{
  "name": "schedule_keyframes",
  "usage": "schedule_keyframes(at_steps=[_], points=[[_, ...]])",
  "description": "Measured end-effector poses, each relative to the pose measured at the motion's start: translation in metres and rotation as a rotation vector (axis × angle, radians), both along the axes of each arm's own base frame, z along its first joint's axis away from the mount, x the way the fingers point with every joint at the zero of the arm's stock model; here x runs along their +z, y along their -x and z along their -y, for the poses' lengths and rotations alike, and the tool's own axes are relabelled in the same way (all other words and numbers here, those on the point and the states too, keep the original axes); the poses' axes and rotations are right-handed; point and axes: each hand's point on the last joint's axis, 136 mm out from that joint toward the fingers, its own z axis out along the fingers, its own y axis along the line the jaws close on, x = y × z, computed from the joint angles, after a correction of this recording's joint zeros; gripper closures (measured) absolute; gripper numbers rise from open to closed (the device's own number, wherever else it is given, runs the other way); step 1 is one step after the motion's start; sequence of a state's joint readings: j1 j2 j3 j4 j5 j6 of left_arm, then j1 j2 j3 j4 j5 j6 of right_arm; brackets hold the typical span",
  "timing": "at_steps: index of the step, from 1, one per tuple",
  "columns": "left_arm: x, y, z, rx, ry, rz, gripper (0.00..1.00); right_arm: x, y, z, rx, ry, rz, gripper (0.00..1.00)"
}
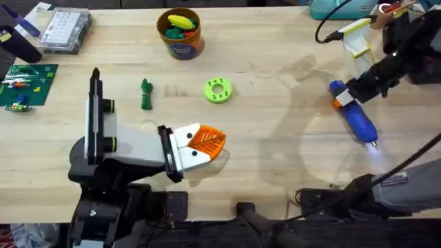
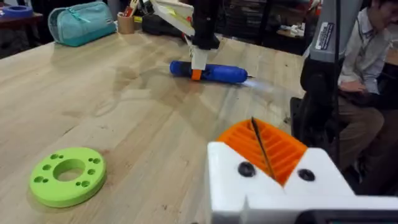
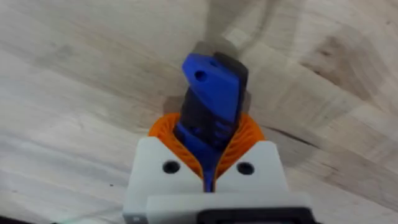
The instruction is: Pick up the gripper from the table and insert it into the empty holder that is missing its gripper. Then pick up a screw, insert it into the mounting hole, and use the screwdriver to tighten it. Finally, clean up the table by picking up the vegetable and placing it into the bucket.
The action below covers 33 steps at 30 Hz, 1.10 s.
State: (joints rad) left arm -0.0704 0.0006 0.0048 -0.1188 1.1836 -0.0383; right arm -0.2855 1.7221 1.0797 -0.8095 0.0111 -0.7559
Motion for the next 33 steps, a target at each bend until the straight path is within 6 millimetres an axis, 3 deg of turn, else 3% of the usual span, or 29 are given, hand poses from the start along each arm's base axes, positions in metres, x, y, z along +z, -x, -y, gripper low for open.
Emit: schedule_keyframes(at_steps=[8, 18, 33], points=[[0.000, 0.000, 0.000, 0.000, 0.000, 0.000, 0.990, 0.018, 0.007, -0.018, 0.008, -0.078, 0.016, 0.972], [0.000, 0.000, 0.000, 0.000, 0.000, 0.000, 0.990, 0.075, -0.005, -0.041, -0.035, -0.176, 0.231, 0.972], [0.000, 0.000, 0.000, 0.000, 0.000, 0.000, 0.990, 0.161, -0.004, -0.084, 0.012, -0.372, 0.531, 0.972]])
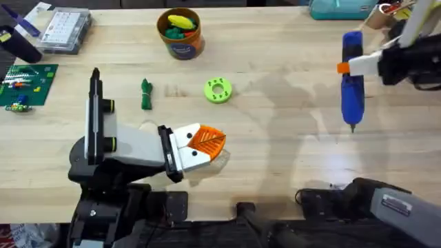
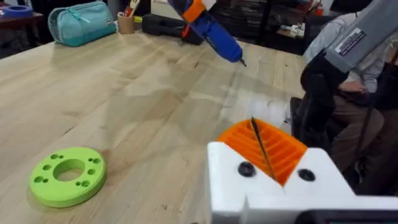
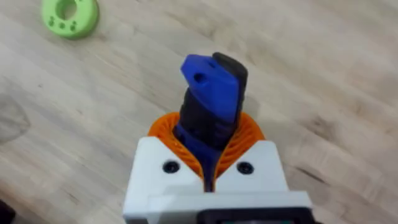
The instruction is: Pick up the gripper from the table and insert it into the empty holder that is missing its gripper. Then pick up a screw, insert it into the mounting hole, and use the screwdriver to tighten it. Finally, clean up the table by picking up the vegetable and placing it into the bucket.
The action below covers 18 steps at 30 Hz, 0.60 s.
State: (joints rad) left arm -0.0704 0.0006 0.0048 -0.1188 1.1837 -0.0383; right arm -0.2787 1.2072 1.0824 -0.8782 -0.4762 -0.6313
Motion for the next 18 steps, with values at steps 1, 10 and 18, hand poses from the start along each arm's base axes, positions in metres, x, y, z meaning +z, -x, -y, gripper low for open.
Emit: schedule_keyframes(at_steps=[1, 10, 18], points=[[0.000, 0.000, 0.000, 0.000, 0.000, 0.000, 0.990, 0.006, 0.000, -0.002, 0.006, -0.006, 0.027, 0.972], [0.000, 0.000, 0.000, 0.000, 0.000, 0.000, 0.990, 0.071, 0.021, -0.020, 0.012, -0.039, 0.262, 0.972], [0.000, 0.000, 0.000, 0.000, 0.000, 0.000, 0.990, 0.157, 0.030, -0.047, 0.094, -0.139, 0.607, 0.972]])
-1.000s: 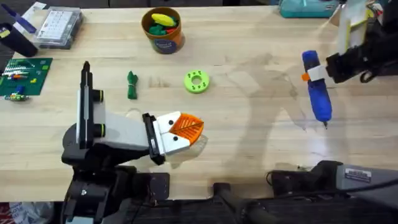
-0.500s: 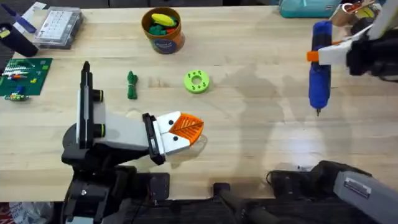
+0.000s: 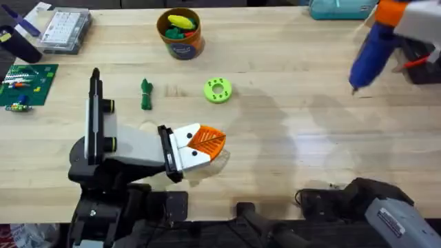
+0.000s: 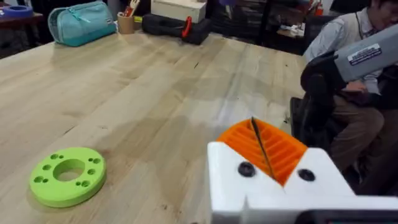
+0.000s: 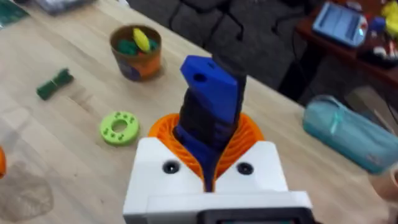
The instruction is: Pick up the gripper from the table and insert it into the empty holder that is missing its gripper. Then pick up a screw, insert it into the mounting hole, and use the screwdriver to tighten it. Finally, clean up the table by picking up the vegetable and placing it into the bucket.
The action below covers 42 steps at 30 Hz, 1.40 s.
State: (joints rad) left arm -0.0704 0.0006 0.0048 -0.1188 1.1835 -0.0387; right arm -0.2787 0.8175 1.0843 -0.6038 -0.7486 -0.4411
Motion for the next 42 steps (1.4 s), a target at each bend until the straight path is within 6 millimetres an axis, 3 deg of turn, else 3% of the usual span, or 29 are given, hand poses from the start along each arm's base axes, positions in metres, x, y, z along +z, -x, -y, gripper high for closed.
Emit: schedule_keyframes(at_steps=[10, 14, 21, 28, 36, 42], points=[[0.000, 0.000, 0.000, 0.000, 0.000, 0.000, 0.990, 0.046, -0.002, -0.044, 0.211, -0.124, 0.135, 0.972], [0.000, 0.000, 0.000, 0.001, 0.000, 0.000, 0.990, 0.060, 0.000, -0.074, 0.334, -0.163, 0.175, 0.972], [0.000, 0.000, 0.000, 0.000, 0.000, 0.000, 0.990, 0.066, 0.001, -0.133, 0.525, -0.238, 0.162, 0.972], [0.000, 0.000, 0.000, 0.000, 0.000, -0.001, 0.990, 0.081, 0.017, -0.188, 0.669, -0.301, 0.208, 0.972], [0.000, 0.000, 0.000, 0.001, 0.001, -0.002, 0.990, 0.097, 0.039, -0.219, 0.762, -0.400, 0.189, 0.972], [0.000, 0.000, 0.000, 0.000, 0.001, -0.002, 0.990, 0.104, 0.045, -0.238, 0.813, -0.424, 0.153, 0.972]])
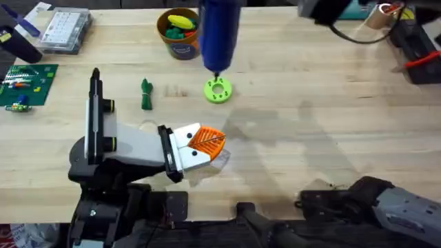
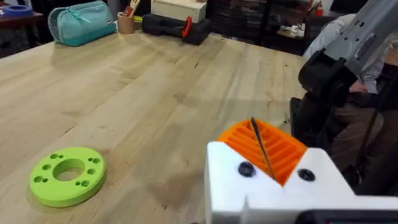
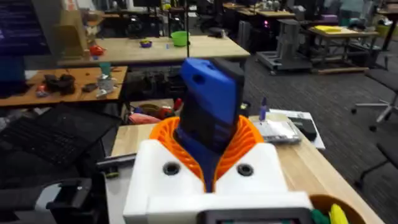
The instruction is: Pick up the gripper from the table and insert it into the empty holder that is missing its gripper. Then pick up a screw, insert it into the mounting hole, and use the screwdriver to tighten it. Finally, clean up the table by picking up the vegetable and placing it into the bucket.
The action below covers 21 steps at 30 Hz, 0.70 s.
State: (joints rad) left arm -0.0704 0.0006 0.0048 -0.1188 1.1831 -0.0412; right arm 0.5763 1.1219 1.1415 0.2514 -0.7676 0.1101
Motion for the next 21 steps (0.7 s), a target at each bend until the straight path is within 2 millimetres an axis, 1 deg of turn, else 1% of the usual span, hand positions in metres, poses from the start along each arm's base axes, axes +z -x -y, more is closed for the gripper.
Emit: schedule_keyframes(at_steps=[7, 10, 15, 21], points=[[0.000, 0.000, 0.000, 0.000, 0.000, 0.000, 0.990, 0.021, 0.018, -0.019, 0.074, -0.015, 0.012, 0.972], [0.000, 0.000, 0.000, 0.000, 0.000, -0.001, 0.990, 0.026, 0.023, -0.030, 0.107, -0.018, 0.012, 0.972], [0.000, 0.000, 0.000, -0.001, 0.000, -0.001, 0.990, 0.021, 0.024, -0.041, 0.133, -0.006, -0.004, 0.972], [0.000, 0.000, 0.000, 0.000, 0.000, -0.001, 0.990, 0.020, 0.026, -0.042, 0.146, -0.002, 0.013, 0.972]])
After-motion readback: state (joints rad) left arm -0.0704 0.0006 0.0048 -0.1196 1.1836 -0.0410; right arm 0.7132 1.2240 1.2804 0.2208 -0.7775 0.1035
